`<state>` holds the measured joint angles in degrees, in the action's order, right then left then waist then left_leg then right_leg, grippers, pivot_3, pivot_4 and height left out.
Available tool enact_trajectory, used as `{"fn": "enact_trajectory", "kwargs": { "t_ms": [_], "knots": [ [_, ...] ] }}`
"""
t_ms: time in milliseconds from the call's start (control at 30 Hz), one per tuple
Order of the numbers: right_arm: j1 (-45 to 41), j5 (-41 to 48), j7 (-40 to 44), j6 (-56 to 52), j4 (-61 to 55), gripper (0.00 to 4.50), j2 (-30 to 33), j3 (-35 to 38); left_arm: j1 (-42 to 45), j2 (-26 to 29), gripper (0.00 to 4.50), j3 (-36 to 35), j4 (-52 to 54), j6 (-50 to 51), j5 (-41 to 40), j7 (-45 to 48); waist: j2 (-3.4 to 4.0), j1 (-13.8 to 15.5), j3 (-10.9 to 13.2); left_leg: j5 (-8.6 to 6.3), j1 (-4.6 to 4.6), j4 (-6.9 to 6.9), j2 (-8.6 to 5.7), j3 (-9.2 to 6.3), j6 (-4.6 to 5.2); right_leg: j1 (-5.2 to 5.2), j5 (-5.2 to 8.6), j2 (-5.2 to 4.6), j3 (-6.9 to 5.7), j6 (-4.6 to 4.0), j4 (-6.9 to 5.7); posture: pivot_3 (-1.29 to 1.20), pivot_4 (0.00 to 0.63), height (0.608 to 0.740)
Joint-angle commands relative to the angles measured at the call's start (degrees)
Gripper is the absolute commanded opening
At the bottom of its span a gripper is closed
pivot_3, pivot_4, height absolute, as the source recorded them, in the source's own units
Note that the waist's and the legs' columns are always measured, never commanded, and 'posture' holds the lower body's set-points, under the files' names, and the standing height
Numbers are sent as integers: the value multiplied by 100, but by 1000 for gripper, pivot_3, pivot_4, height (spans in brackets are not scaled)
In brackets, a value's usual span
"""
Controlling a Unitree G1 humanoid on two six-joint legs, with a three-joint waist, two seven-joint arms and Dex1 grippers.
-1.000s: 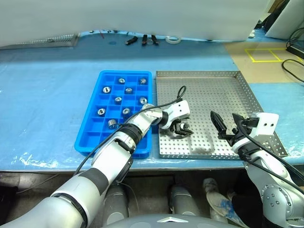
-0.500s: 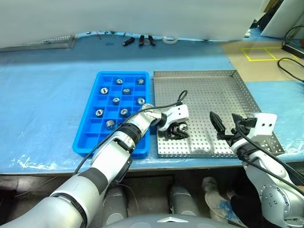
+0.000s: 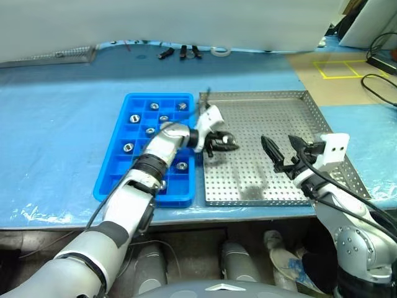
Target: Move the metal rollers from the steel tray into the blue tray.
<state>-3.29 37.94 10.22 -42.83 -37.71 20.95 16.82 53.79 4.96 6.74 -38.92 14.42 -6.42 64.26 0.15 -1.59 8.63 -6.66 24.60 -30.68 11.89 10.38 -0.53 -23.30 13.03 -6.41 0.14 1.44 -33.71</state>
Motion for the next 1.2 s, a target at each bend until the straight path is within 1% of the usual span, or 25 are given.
{"fn": "enact_trajectory", "kwargs": {
  "t_ms": [33,100,167,300,433,500,633,733,900,1067,1200],
  "knots": [
    [-696,298,367,-141,154,4500,256,-222,-508,368,1692,-142,1571,870,-466,7,1,69,1,0,-1,1,0,1,0,0,0,0,0,0,0,-271,150,740],
    [-1235,369,626,-203,464,4500,365,-418,-916,693,1692,-295,2452,1317,-647,-187,5,126,4,1,1,3,4,1,-1,-1,0,3,-4,-1,-1,-204,150,740],
    [-1577,380,837,-203,731,4500,422,-579,-1217,881,1692,-436,3033,1682,-789,-468,6,187,6,2,4,2,8,-1,-2,-2,0,4,-8,-2,-3,-161,150,740],
    [-2316,267,1487,-157,1478,4500,392,-1182,-2413,1294,1692,-960,4857,2501,-1109,-1232,7,384,6,3,8,2,8,-4,-5,-1,0,3,-16,-2,-3,18,150,740],
    [-2789,145,2166,-92,1943,4500,397,-1746,-3353,1611,1692,-1326,5950,2710,-1221,-1785,12,604,11,7,32,3,16,-22,-13,-7,2,5,-47,-5,-4,133,150,740],
    [-2951,37,2438,-16,2151,4500,383,-1964,-3710,1783,1692,-1426,6220,2694,-1254,-1921,14,757,12,10,40,2,18,-28,-17,-9,2,5,-56,-5,-4,167,150,740],
    [-3325,-344,3156,275,2731,4500,343,-2555,-4500,2172,1692,-1830,6494,2478,-1178,-2182,13,906,12,20,44,0,18,-39,-34,-6,1,4,-67,-4,-7,269,150,740],
    [-3454,-503,3464,411,2982,4500,298,-2710,-4788,2283,1692,-1927,6510,2328,-1140,-2405,13,1045,12,25,46,1,24,-51,-43,-5,1,9,-75,-5,-12,305,150,740],
    [-3483,-594,3706,401,3081,4500,221,-2753,-5058,2257,1692,-1895,6609,2297,-1158,-2765,13,1206,12,29,47,0,25,-57,-50,-3,-2,9,-78,-7,-16,330,150,740],
    [-3404,-656,3773,318,2997,4500,225,-2730,-5114,2254,1692,-1600,6554,2194,-1156,-2854,13,1213,12,40,46,0,27,-60,-68,-4,-2,11,-79,-6,-20,323,150,740],
    [-3365,-660,3762,265,2948,4500,254,-2683,-5034,2309,1692,-1466,6611,2329,-1252,-2879,13,1206,12,43,44,0,29,-61,-72,-5,-2,11,-78,-7,-25,307,150,740]
  ]
}}
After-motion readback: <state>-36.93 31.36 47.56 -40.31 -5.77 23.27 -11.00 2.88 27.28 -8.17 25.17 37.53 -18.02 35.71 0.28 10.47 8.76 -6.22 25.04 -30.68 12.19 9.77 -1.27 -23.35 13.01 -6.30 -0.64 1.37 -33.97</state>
